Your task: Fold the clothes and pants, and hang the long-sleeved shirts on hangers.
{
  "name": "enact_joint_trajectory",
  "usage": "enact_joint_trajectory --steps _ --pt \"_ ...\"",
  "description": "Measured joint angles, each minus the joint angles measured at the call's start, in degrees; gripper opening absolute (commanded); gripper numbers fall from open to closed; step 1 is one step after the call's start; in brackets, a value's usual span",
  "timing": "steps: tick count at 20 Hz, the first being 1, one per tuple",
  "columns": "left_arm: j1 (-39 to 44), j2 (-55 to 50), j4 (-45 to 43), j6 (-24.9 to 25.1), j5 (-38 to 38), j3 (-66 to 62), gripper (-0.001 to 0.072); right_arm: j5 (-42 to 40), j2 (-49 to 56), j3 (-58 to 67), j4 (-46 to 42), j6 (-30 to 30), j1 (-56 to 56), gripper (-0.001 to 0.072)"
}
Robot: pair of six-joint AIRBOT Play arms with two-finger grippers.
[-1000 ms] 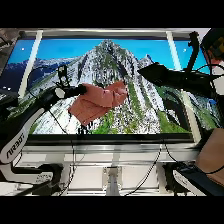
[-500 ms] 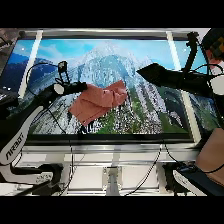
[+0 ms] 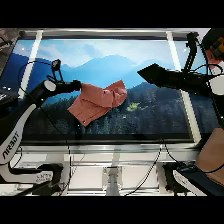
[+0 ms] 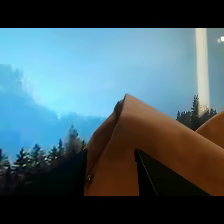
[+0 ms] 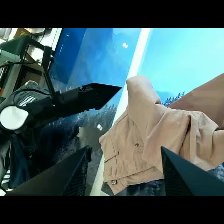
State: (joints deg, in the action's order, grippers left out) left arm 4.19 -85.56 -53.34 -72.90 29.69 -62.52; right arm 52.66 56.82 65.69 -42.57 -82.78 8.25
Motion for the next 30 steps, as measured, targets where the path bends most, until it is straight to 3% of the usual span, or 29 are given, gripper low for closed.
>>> enact_joint_trajectory --steps 4,7,13,20,21,24,25,26,30 --pt "-4.94 -1.03 11.67 8.13 6.58 -1.05 0.0314 0.20 0.00 0.00 -0.04 0.00 0.00 0.0499" --pt "-6.51 -4.46 16.17 11.52 13.53 -3.87 0.0316 0.28 0.00 0.00 -0.02 0.00 0.04 0.0499" --pt "-7.34 -11.26 19.08 13.51 19.78 -9.09 0.0342 1.53 0.00 0.00 0.28 -0.02 0.04 0.0499" --pt "-7.43 -14.08 19.52 15.96 21.44 -10.14 0.0341 2.08 0.00 0.00 0.35 -0.02 0.04 0.0499" --pt "-7.43 -14.23 19.52 16.46 21.35 -10.16 0.0326 2.08 0.00 0.00 0.35 -0.02 0.04 0.0499" --pt "-7.37 -14.49 19.47 17.64 21.05 -10.21 0.0170 2.03 0.00 0.00 0.35 -0.02 0.04 0.0498" --pt "-7.19 -14.53 19.50 17.84 21.05 -10.21 0.0051 1.86 0.00 0.00 0.35 -0.02 0.04 0.0499" --pt "-6.99 -14.56 19.50 17.92 21.09 -10.21 0.0009 1.68 0.00 0.00 0.35 -0.02 0.04 0.0499" --pt "-6.60 -14.60 20.52 18.34 22.29 -10.21 0.0006 1.27 0.00 0.00 0.26 -0.02 0.04 0.0496"
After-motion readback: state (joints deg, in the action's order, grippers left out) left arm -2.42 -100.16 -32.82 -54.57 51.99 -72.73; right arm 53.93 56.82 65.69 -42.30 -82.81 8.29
